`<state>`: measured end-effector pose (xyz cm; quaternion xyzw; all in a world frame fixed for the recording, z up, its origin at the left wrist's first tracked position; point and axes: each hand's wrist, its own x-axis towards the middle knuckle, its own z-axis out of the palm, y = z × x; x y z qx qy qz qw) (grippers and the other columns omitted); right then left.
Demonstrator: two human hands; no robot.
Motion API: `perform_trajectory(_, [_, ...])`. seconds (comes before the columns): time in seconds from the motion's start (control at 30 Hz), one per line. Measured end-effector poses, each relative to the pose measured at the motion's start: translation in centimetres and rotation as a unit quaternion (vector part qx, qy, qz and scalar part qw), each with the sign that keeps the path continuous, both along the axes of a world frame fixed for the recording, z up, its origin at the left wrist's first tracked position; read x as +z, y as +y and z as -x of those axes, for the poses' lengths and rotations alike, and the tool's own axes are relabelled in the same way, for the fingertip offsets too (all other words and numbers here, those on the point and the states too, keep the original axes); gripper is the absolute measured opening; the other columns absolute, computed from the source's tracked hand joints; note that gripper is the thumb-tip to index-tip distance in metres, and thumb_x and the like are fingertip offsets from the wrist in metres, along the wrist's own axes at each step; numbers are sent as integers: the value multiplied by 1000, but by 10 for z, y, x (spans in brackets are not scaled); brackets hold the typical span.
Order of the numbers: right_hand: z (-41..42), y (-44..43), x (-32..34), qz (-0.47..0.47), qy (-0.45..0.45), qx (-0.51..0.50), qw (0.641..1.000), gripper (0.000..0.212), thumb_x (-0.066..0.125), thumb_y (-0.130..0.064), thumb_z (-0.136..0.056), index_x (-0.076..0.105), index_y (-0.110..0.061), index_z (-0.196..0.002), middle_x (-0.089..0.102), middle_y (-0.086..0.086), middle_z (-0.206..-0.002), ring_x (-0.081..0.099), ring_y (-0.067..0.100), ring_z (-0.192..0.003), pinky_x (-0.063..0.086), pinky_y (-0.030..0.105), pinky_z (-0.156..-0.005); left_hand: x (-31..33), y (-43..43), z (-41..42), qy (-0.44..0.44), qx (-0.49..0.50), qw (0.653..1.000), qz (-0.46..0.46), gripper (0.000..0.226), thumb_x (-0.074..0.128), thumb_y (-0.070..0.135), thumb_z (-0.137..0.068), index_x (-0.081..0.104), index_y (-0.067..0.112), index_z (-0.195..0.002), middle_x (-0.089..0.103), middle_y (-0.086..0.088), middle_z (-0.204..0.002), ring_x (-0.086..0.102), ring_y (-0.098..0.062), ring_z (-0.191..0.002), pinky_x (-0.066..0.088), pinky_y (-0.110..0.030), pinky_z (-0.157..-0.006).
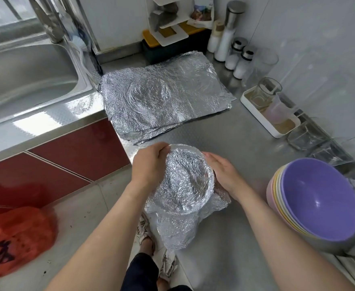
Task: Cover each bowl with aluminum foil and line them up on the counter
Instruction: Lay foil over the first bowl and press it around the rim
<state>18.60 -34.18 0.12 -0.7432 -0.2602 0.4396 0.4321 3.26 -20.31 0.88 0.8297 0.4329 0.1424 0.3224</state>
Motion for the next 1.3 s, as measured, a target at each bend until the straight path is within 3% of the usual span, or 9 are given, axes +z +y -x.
perform_trajectory(0.1, [3,-6,-4,1,58,-38,998,45,49,-34,-99,52,-10,-137,52,-2,-140,46,11,-130,27,34,-117,-2,3,0,9,7,1000,-17,22,50,27,-101,70,18,-97,68,-2,-75,60,-27,-71,38,-34,-58])
perform_trajectory(0.33, [11,-15,-5,-9,72,-15,997,50,45,-37,-99,40,-18,-144,41,-11,-145,35,0,-133,22,18,-111,-3,-6,4,30,52,998,-17,22,46,27,-102,66,18,-98,67,-3,-77,61,-29,-75,43,-37,-62])
perform_trajectory(0.47, [12,-28,-8,-33,80,-38,996,40,43,-26,-102,44,-21,-142,45,-11,-145,39,-4,-132,25,17,-112,5,-18,5,5,26,995,-97,31,46,18,-97,62,8,-122,64,-13,-122,57,-32,-116,44,-44,-96])
perform_trajectory(0.57, [12,-38,-9,-49,84,-34,995,49,50,-27,-92,48,-19,-140,48,-13,-143,39,-4,-133,25,24,-115,6,-52,4,21,-65,988,-141,34,52,25,-97,61,11,-127,57,-12,-136,50,-31,-129,38,-47,-109])
perform_trajectory(0.67, [10,-42,-5,-49,92,-35,994,49,48,-19,-88,50,-24,-136,51,-13,-139,45,-9,-126,31,16,-108,-5,-98,5,49,-157,970,-178,46,45,45,-95,60,17,-128,57,-5,-137,50,-25,-129,38,-47,-108])
perform_trajectory(0.8, [12,-46,-2,-49,102,-20,993,56,49,-9,-82,51,-22,-136,55,-13,-135,49,-8,-122,36,16,-105,-22,-115,7,46,-149,970,-188,48,46,46,-94,55,17,-131,55,-3,-138,50,-23,-130,45,-43,-104])
perform_trajectory(0.93, [21,-53,-4,-69,113,-50,990,53,40,9,-89,56,-36,-111,66,-30,-102,57,-19,-94,42,4,-80,-25,-118,6,40,-160,962,-217,46,46,41,-94,57,16,-130,57,-4,-137,52,-23,-129,45,-41,-104])
perform_trajectory(1.07, [38,-57,-8,-95,116,-59,987,54,37,17,-90,57,-21,-122,67,-11,-112,60,1,-102,52,25,-87,-29,-117,6,44,-161,959,-229,46,43,39,-94,61,14,-128,58,-4,-136,52,-22,-129,44,-39,-104])
perform_trajectory(1.3, [61,-51,-19,-86,83,-133,984,49,37,15,-90,66,-21,-105,73,-3,-104,64,9,-100,48,19,-86,-26,-114,4,38,-179,954,-236,46,44,36,-90,65,14,-124,61,-3,-133,55,-22,-126,47,-40,-102])
